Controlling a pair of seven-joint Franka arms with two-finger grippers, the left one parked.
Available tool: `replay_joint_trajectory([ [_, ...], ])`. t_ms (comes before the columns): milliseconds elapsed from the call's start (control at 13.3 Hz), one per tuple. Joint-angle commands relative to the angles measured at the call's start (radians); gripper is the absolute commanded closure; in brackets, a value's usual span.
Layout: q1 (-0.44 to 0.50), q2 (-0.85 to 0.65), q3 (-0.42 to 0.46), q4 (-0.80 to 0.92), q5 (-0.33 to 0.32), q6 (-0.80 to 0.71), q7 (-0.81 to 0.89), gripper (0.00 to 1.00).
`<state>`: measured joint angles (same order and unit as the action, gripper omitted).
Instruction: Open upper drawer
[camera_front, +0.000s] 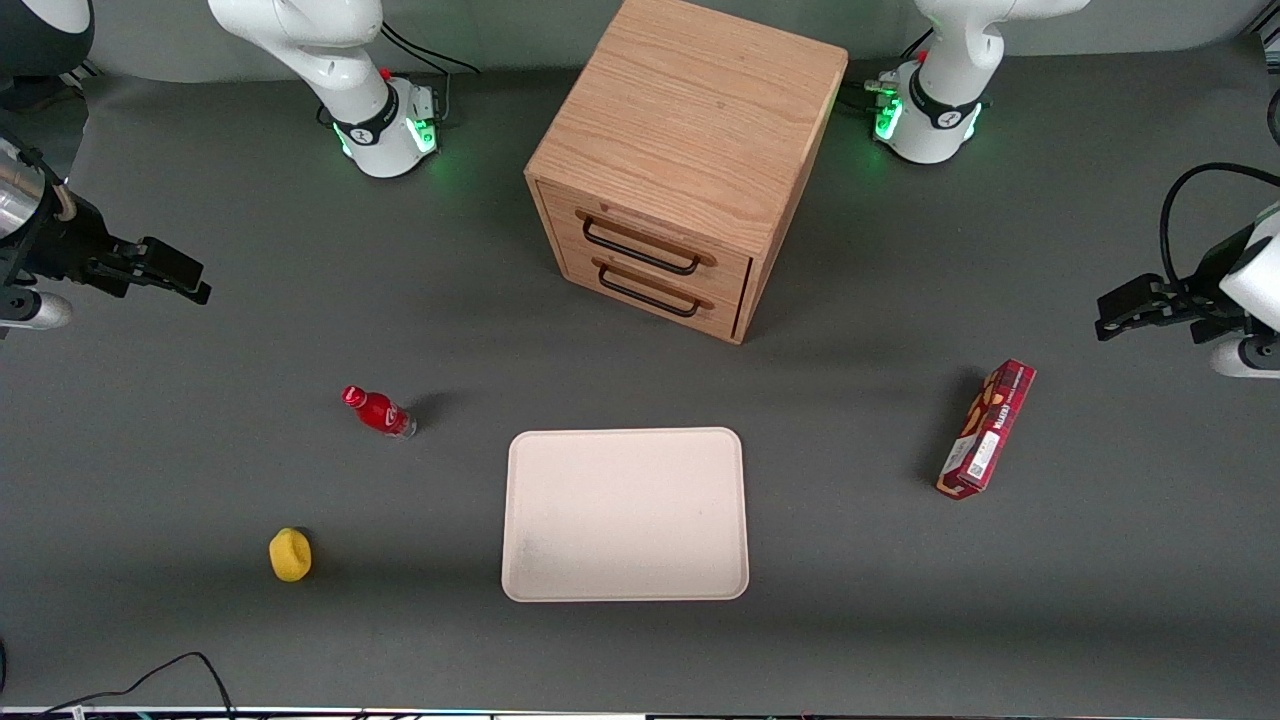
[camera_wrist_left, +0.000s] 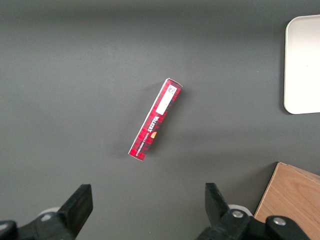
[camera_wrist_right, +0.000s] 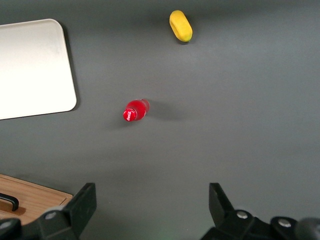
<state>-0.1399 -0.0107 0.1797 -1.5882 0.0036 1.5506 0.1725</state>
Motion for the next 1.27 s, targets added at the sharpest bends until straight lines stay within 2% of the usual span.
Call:
replay_joint_trajectory([
  [0, 0.006, -0.014, -0.008, -0.012, 0.016, -0.006, 0.010, 0.00],
  [225, 0.009, -0.014, -0.008, -0.004, 0.019, -0.004, 0.012, 0.00],
  [450, 0.017, 0.010, 0.036, 0.023, 0.085, 0.000, 0.001, 0.00],
  [600, 0.048, 0.047, 0.113, 0.049, 0.105, 0.005, -0.014, 0.00],
  [900, 0.072, 0.216, 0.381, 0.157, 0.121, 0.055, -0.033, 0.00],
  [1050, 0.072, 0.296, 0.496, 0.177, 0.118, 0.126, -0.176, 0.00],
  [1200, 0.101, 0.380, 0.546, 0.175, 0.108, 0.205, -0.302, 0.00],
])
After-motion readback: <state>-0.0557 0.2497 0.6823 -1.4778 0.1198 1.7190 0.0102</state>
